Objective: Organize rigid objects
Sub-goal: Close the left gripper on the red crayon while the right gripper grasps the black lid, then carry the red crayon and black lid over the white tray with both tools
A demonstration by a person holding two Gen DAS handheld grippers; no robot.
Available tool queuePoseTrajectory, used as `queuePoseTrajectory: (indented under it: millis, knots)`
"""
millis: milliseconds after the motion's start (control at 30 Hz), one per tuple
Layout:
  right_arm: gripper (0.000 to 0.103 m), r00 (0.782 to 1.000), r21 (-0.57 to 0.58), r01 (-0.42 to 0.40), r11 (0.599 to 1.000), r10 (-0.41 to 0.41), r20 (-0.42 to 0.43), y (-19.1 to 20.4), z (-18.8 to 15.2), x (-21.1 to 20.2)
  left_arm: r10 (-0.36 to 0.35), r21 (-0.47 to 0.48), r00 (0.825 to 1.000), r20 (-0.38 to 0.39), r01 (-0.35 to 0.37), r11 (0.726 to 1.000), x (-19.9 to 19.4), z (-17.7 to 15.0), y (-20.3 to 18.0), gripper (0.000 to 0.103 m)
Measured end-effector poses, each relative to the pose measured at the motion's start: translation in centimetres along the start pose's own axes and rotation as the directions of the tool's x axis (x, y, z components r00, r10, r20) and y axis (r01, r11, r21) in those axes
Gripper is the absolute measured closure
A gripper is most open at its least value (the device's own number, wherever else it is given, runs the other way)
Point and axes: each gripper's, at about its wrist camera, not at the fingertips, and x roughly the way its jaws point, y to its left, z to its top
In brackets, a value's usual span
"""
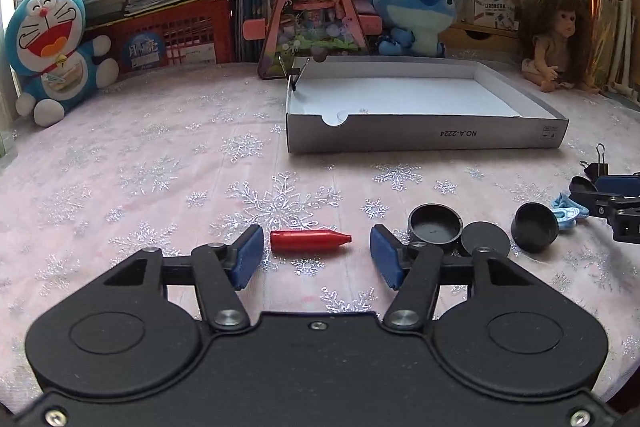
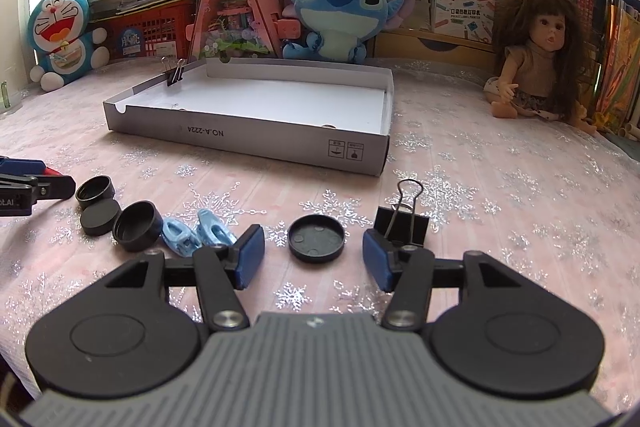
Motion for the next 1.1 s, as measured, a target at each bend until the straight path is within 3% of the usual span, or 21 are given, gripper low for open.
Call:
queuePoseTrajectory:
  millis: [100,200,233,267,333,633,1100]
  knots:
    - [0.033,1.000,-0.005,0.014,1.000,-0.014,0.000,0.2,0.1,0.1,-0.001,-0.005,1.000,0.005,0.001,1.000,0.1,0.0,0.1,0.060]
    - [0.032,1.000,0.001,0.015,1.000,-0.015,-0.003,0.1,0.3,0.2,-0.002,-0.004,1.000,0.007,0.002,1.000,0.1,0.0,0.2,0.061]
    - [0.036,1.000,-0.004,0.013,1.000,-0.013,-0.006,0.2,0.3,0.2,-0.001,-0.005,1.000,0.009,0.001,1.000,0.1,0.0,0.2,0.061]
    - [0.053,1.000,-0.010,0.008,1.000,-0.008,-0.007,0.3,0.3,0.1,0.002,-0.004,1.000,0.010,-0.001,1.000,0.1,0.0,0.2,0.061]
    - [0.066,1.000,-0.019,0.011,1.000,-0.011,-0.006,0.5,0.4,-0.1,0.004,-0.004,1.000,0.011,-0.004,1.000,0.1,0.1,0.2,0.061]
    - [0.066,0.999,-0.033,0.011,0.999,-0.010,0.042,1.0,1.6,-0.7,-0.009,-0.019,1.000,0.027,0.010,1.000,-0.3,1.6,0.3,0.061]
    - [0.066,0.998,0.014,0.031,0.999,-0.032,0.056,0.4,4.8,0.7,-0.076,-0.074,0.996,0.041,0.079,0.994,1.2,7.5,0.4,0.061]
